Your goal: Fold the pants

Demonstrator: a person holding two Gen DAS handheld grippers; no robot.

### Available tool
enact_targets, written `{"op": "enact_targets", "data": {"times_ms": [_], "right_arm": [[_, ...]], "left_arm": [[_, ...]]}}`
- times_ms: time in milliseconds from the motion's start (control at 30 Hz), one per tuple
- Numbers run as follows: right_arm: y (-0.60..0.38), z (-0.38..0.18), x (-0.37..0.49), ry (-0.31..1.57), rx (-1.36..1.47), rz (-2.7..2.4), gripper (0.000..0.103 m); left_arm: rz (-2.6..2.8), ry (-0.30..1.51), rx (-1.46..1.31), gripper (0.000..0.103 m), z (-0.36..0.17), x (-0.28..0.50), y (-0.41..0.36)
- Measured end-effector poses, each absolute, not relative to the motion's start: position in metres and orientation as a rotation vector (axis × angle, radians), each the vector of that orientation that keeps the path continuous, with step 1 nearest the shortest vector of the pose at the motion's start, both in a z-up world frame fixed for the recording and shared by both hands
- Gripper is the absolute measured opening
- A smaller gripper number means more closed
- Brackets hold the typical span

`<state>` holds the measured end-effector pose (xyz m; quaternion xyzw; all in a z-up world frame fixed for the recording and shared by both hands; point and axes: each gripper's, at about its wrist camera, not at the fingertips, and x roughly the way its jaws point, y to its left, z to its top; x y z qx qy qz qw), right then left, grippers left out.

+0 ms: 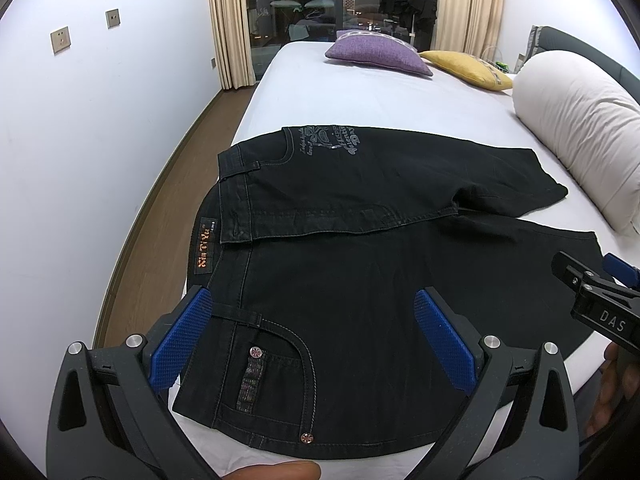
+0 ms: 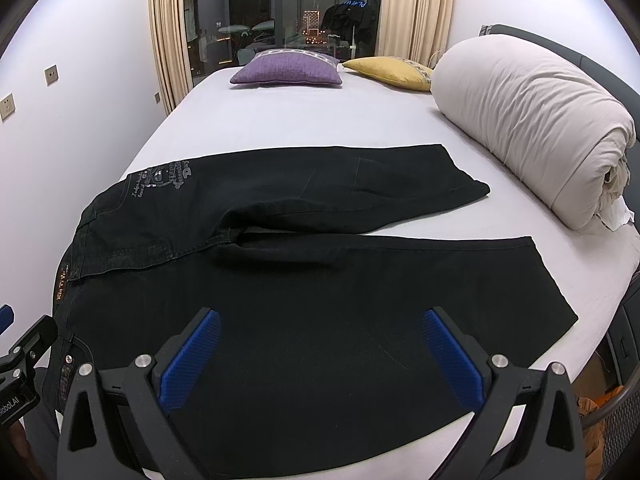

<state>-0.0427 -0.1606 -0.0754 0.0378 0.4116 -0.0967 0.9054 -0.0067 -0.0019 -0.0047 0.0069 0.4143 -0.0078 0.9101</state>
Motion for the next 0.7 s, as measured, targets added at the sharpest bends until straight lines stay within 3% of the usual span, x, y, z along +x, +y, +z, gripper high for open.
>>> {"op": "enact_targets", "data": {"times_ms": [700], "right_arm": [[-0.1588,-0.0763,-0.0435,0.854,0.077,-0.198,0.103]], "left_arm": [[-0.015,0.856,0.012,0.103,-0.0045,-0.0063,-0.0016]]}}
